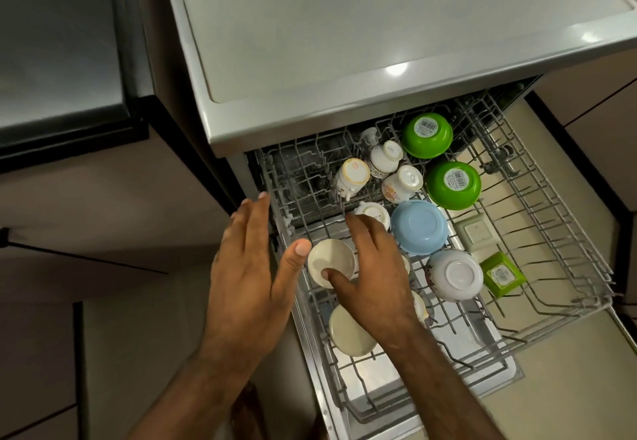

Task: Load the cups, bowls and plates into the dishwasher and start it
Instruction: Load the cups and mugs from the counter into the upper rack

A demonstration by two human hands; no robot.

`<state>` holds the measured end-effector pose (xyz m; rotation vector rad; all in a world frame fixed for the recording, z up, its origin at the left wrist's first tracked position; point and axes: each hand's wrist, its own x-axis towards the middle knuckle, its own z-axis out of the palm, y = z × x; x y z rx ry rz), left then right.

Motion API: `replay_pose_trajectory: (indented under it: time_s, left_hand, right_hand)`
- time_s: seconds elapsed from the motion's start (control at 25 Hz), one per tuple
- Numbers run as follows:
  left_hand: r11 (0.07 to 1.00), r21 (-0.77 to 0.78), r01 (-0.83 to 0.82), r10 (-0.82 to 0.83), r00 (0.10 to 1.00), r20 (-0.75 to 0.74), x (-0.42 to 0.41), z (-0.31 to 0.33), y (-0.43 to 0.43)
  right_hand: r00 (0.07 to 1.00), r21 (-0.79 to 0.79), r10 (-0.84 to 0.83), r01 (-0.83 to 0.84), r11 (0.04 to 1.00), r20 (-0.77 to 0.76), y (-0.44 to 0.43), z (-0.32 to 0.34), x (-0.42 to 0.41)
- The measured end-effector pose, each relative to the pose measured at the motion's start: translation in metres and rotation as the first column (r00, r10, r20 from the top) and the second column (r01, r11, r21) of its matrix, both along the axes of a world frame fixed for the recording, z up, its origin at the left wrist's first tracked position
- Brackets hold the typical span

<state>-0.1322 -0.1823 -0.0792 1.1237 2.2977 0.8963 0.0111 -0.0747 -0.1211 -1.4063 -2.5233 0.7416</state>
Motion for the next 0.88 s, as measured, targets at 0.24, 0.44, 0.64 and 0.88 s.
replay_pose_trajectory:
  time_s: [0.24,0.44,0.64,0.88]
  left_hand:
    - [0.991,-0.064,0.121,-0.131,0.973,-0.188,-0.019,0.065,-0.009]
    - [0.994,-0.004,0.105,-0.102,0.956,-0.274,-0.033,0.158,-0.030]
    - [0.997,0.042,0.060,-0.039,0.924,-0.380,-0.049,0.264,-0.079]
    - [0.999,0.036,-0.016,0.033,0.842,-0.538,-0.084,0.342,-0.139]
  right_hand:
    - [0.997,0.111,0.059,-0.053,0.992,-0.049,-0.007,0.077,-0.014]
    - [0.983,0.177,0.089,-0.060,0.982,-0.159,-0.025,0.168,-0.029]
    - [0.944,0.255,0.214,-0.148,0.955,-0.251,-0.062,0.276,-0.061]
    - [0.932,0.363,0.332,-0.262,0.894,-0.145,-0.106,0.380,-0.105]
